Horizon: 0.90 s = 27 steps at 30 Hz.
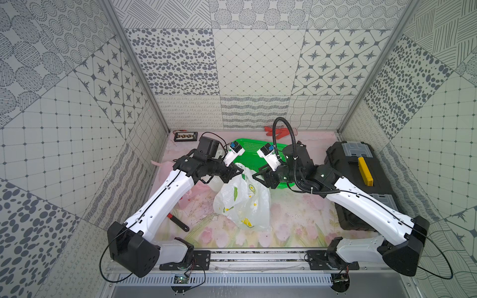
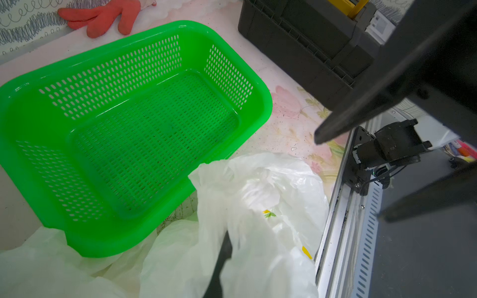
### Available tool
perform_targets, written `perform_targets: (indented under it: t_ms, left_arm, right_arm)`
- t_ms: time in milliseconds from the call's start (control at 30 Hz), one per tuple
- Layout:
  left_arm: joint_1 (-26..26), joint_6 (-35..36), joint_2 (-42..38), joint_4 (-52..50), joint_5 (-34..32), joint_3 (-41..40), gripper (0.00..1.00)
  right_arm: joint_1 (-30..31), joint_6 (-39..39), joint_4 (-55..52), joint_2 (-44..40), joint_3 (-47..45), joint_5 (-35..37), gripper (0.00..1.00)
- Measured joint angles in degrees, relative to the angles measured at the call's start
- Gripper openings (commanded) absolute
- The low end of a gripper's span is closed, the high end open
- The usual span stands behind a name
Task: Place the pears into plastic bags & tie knots
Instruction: Tie the plastic bag at the center of the board.
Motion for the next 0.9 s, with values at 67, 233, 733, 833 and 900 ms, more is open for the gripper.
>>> perform_targets:
  t_ms: [67, 233, 733, 833, 900]
  left_arm:
    - [0.0, -0.4, 0.0, 0.0, 0.0, 0.0, 0.0]
    - [0.0, -1.2, 0.0, 0.0, 0.1, 0.1, 0.0]
    - [0.0, -1.8, -0.1, 0.0, 0.1, 0.3, 0.0]
    - [0.0, -1.9, -0.1, 0.0, 0.1, 0.3, 0.04]
    - [0.0, -2.0, -0.1, 0.0, 0.1, 0.3, 0.12]
  right_arm:
    - [0.2, 0.6, -0.2, 1.6, 0.0, 0.7, 0.45]
    - [-0.2, 1.1, -0.5, 6.9, 0.1, 2.0, 0.33]
    - [-0.2, 6.6, 2.1, 10.0, 0.7, -2.9, 0.01]
    - [-0.2, 9.8, 5.9, 10.0, 0.0, -6.5, 0.01]
    - [-0.2, 12.5, 9.5, 10.3, -1.0, -8.9, 0.01]
